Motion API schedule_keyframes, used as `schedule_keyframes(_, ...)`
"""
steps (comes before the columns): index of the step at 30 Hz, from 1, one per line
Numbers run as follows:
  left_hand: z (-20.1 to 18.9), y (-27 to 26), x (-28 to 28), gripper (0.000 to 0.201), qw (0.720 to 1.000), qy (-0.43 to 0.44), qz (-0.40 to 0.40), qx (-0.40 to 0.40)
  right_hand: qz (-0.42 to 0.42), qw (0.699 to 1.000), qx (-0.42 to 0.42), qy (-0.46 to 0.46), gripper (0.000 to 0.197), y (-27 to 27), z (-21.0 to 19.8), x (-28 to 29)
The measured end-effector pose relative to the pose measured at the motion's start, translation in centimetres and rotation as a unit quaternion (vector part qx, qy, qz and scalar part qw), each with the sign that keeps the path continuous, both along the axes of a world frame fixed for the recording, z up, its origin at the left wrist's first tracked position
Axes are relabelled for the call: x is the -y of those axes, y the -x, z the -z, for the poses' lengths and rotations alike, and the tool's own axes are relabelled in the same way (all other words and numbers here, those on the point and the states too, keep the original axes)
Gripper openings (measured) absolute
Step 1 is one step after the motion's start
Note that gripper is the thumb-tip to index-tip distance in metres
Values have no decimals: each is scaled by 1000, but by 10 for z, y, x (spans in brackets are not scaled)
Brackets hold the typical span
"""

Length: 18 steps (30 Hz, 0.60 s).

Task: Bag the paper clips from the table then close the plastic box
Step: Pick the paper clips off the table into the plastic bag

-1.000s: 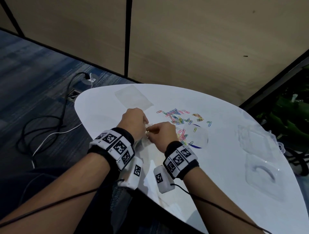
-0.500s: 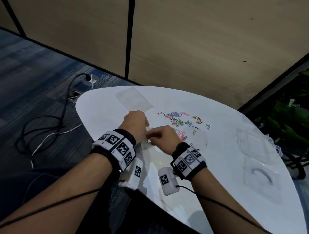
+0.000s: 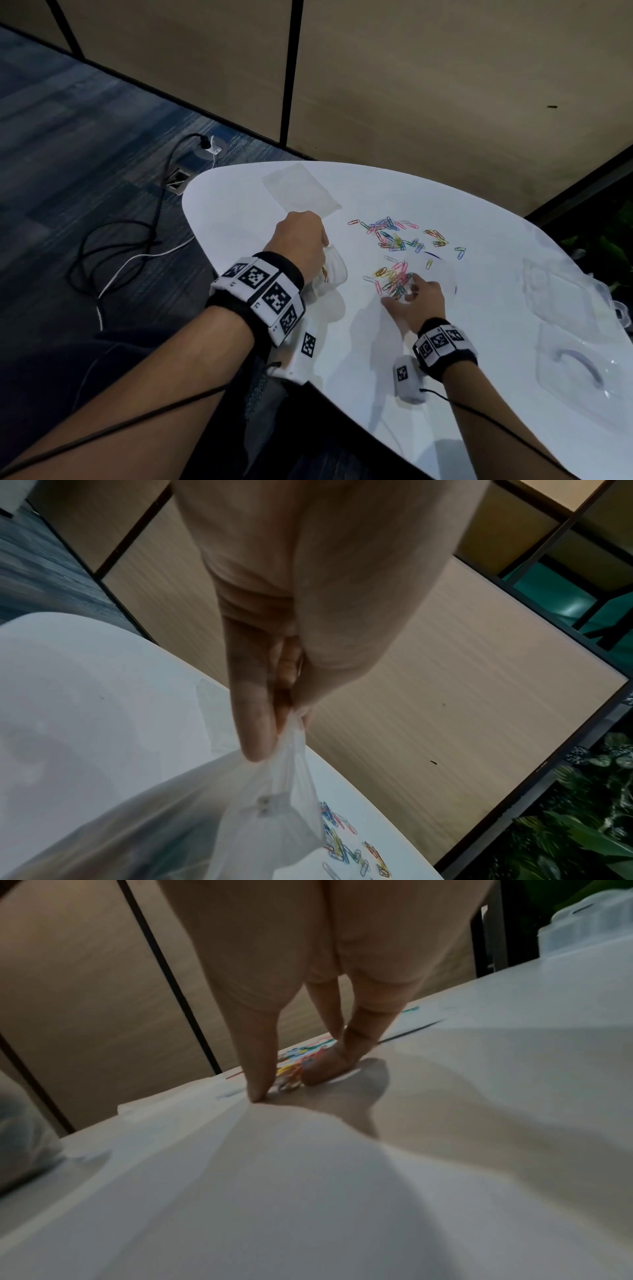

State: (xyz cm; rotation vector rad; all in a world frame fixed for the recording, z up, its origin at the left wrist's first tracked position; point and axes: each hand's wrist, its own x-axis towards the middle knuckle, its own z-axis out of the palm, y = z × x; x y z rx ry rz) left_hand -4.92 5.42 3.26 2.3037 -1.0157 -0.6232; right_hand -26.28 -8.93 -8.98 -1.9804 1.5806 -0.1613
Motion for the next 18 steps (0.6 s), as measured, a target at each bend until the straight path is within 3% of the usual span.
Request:
schedule_keyframes(5,0,4,5,26,1000,-6,10,3,8,998,-53,33,72,-35,5,26)
schedule_keyframes(11,1,6,9,26,999,-28,15,15,-72,985,-128,94,24,-53,5,38)
schedule_keyframes(13,2,6,9,24,998,-48,20,20,-97,979,-143,111,19,-54,3,40)
schedule_keyframes(16,4,6,9,21,997,-69,30,26,-89,982,-144,86,20,-48,-1,44)
schedule_keyframes(18,5,7,10,19,996,-76,36,24,-32,993,-92,59,13,-39,-5,47)
